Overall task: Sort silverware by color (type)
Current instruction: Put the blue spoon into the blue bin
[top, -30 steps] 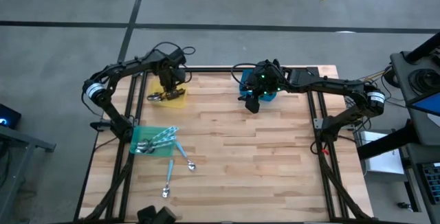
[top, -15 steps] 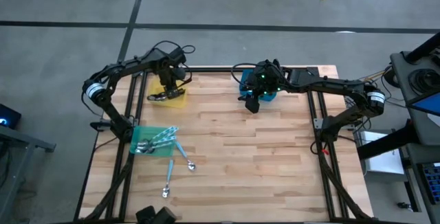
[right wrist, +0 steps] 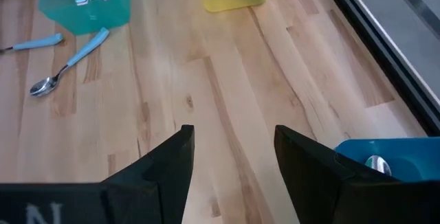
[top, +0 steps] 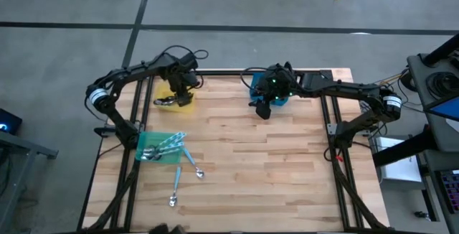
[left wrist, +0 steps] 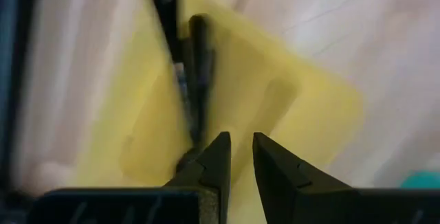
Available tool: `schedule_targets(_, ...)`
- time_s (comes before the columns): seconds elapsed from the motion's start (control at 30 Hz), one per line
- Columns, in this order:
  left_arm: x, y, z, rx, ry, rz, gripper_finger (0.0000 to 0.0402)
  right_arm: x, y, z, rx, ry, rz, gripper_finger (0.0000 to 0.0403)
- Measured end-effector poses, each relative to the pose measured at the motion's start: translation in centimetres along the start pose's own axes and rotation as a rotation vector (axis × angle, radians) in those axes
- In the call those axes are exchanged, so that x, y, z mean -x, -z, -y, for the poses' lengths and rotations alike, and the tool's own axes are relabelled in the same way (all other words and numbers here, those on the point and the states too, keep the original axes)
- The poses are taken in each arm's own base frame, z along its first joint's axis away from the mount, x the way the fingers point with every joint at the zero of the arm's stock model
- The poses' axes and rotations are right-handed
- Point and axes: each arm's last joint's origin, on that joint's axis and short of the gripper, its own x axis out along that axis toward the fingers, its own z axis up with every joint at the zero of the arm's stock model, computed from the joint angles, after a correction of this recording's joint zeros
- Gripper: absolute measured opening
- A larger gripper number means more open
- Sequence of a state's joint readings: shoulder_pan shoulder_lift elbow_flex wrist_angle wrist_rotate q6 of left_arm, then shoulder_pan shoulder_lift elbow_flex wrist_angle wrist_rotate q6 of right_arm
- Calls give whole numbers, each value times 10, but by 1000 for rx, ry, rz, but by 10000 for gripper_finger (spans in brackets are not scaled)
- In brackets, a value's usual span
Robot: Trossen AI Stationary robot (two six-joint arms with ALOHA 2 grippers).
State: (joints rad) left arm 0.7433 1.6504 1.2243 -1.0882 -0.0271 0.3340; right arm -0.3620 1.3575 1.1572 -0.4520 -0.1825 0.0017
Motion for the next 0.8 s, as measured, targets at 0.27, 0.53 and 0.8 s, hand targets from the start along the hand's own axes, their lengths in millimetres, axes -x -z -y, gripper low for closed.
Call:
schedule_targets(0.27,30,-3,88,-219,93,223,38,-6,17,-22,-28,-51,-133,192)
schedule_targets(0.53,30,-3,132,-346,-39,315,37,-21,40,-45,-60,-100,-172,192)
schedule_targets(0.8,37,9,175,-373,151,329,37,-25,49,-59,-160,-124,-191,192)
